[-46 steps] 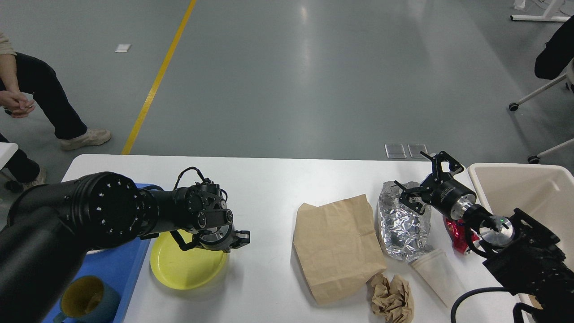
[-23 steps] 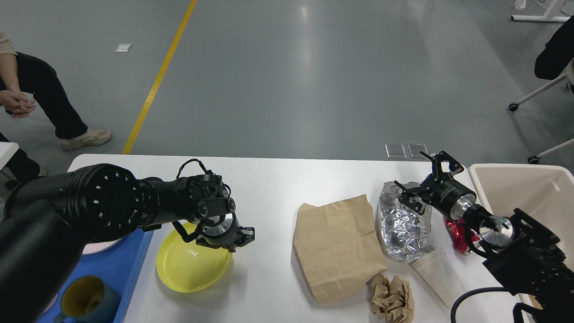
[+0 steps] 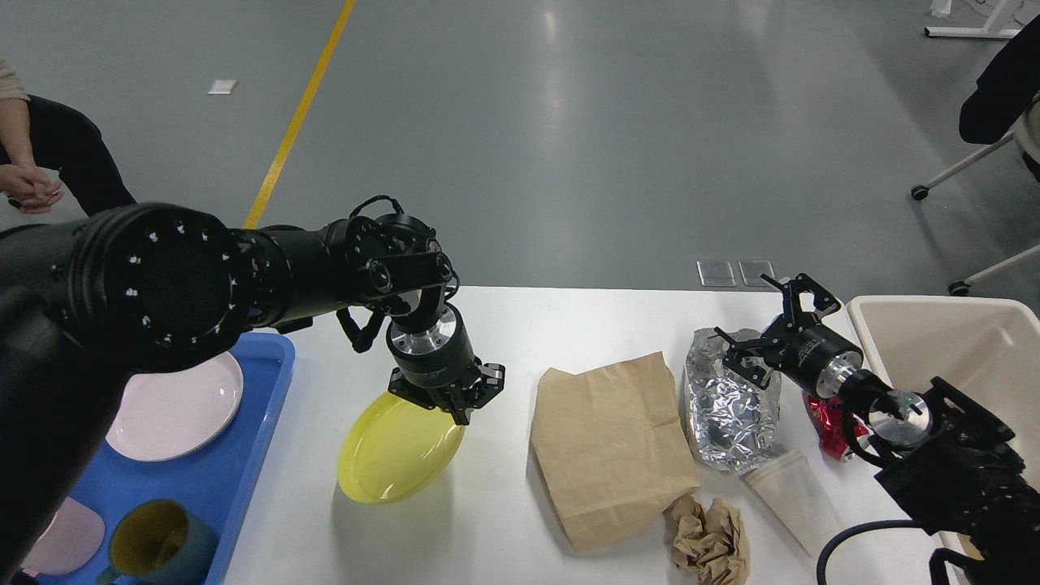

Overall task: Tidy desktop
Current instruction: 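Lift the yellow plate and carry it toward the blue tray, then lower the yellow plate onto the pink plate and open the left gripper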

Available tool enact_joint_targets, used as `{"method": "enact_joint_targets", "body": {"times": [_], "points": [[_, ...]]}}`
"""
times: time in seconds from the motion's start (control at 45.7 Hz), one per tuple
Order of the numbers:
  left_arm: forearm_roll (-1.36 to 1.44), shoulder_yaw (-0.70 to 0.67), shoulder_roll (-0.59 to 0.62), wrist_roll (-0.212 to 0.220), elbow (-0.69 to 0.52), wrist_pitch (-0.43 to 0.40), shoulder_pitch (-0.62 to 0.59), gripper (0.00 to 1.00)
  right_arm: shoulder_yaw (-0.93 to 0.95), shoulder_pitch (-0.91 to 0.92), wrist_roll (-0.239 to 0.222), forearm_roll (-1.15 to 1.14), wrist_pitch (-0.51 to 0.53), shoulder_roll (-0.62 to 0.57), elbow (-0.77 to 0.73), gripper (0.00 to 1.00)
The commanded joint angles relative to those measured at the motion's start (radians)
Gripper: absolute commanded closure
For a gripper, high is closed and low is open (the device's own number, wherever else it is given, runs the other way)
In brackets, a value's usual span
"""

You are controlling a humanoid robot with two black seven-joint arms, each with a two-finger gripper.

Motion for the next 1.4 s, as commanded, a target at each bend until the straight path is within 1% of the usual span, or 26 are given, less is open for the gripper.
{"method": "enact_joint_targets", "body": {"times": [0.0,0.109,0.241,0.328,0.504,0.569,0.657,0.766,0.985,1.073,1.226,1.292,1.379], "points": [[-0.001,0.000,0.008,-0.004,-0.050,-0.061,-0.108,1.00,0.000,0.001,0.000,0.000,0.000,0.000,0.000,0.00],[-0.001,0.003,0.036,-0.006,-0.066,-0.145,-0.177,1.00,0.000,0.001,0.000,0.000,0.000,-0.001,0.000,0.00],[0.004,0.031,0.074,-0.001,-0.066,-0.145,-0.203,1.00,0.000,0.000,0.000,0.000,0.000,0.000,0.000,0.00],[0.008,0.130,0.135,0.000,-0.061,-0.145,-0.201,1.00,0.000,0.001,0.000,0.000,0.000,0.000,0.000,0.00],[0.047,0.259,0.267,0.002,-0.026,-0.145,-0.160,1.00,0.000,0.001,0.000,0.000,0.000,0.000,0.000,0.00],[0.077,0.287,0.325,0.003,0.026,-0.145,-0.120,1.00,0.000,0.001,0.000,0.000,0.000,0.000,0.000,0.00],[0.128,0.291,0.381,0.005,0.107,-0.139,-0.060,1.00,0.000,0.000,0.000,0.000,0.000,-0.001,0.000,0.00],[0.180,0.288,0.411,0.003,0.204,-0.046,0.006,1.00,0.000,0.000,0.000,0.000,0.000,-0.001,0.000,0.00],[0.206,0.268,0.398,-0.003,0.353,0.188,0.136,1.00,0.000,0.000,0.000,0.000,0.000,0.000,0.000,0.00],[0.228,0.250,0.372,-0.010,0.364,0.281,0.182,1.00,0.000,0.001,0.000,0.000,0.000,0.000,0.000,0.00],[0.264,0.219,0.312,-0.010,0.367,0.464,0.294,1.00,0.000,0.000,0.000,0.000,0.000,0.000,0.000,0.00],[0.294,0.204,0.300,-0.010,0.367,0.508,0.332,1.00,0.000,0.001,0.000,0.000,0.000,-0.001,0.000,0.00],[0.341,0.163,0.290,-0.010,0.368,0.525,0.386,1.00,0.000,0.000,0.000,0.000,0.000,0.000,0.000,0.00]]}}
